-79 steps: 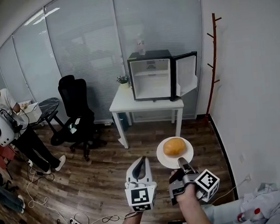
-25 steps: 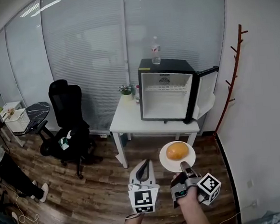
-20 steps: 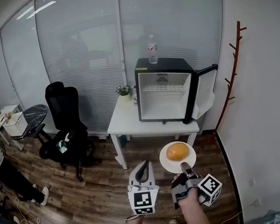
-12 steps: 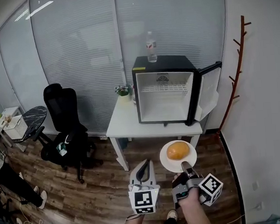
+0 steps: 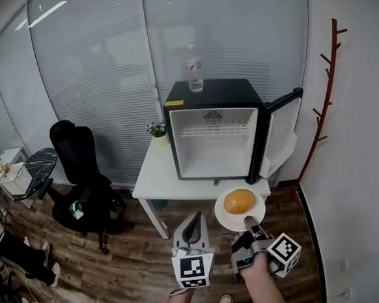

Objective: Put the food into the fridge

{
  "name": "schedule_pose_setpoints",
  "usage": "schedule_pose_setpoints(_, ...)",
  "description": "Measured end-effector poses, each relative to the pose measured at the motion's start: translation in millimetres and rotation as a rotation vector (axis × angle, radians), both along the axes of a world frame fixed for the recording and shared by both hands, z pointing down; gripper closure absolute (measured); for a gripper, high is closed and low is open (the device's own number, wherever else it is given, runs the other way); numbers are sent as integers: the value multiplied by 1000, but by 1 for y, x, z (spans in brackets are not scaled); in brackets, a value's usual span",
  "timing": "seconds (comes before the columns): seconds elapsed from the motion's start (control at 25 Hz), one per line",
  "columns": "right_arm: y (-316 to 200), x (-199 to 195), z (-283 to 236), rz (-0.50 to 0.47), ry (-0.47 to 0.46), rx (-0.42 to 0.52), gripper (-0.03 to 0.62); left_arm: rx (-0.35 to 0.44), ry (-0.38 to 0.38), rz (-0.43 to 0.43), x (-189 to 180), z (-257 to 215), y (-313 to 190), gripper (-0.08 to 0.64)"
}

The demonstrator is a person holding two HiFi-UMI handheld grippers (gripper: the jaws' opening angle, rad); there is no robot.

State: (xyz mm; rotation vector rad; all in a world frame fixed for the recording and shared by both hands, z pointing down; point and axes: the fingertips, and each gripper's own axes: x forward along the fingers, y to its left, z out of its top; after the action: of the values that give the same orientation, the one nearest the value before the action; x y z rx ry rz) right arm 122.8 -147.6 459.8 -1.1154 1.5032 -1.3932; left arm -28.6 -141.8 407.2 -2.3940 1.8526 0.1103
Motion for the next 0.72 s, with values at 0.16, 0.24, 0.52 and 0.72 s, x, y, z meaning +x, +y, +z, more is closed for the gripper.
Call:
schedule_pose_setpoints(0.16,-37,20,0,-10,-9,-3,546,-5,-8,-12,20,-2,-36,534)
schedule_pose_setpoints(0.24,-57,30,0,-10,-20,-6,546,-6,-14,-17,29,-3,-55,534)
schedule_pose_setpoints(0.52,-115,56,4,-13,-27,-9,546,-9,-26,-50,47,-4,-110,534)
schedule_pose_setpoints(0.72,-144,53,6,-39,-32,-15,546,-12,-26,-63,48,-4,-137,534)
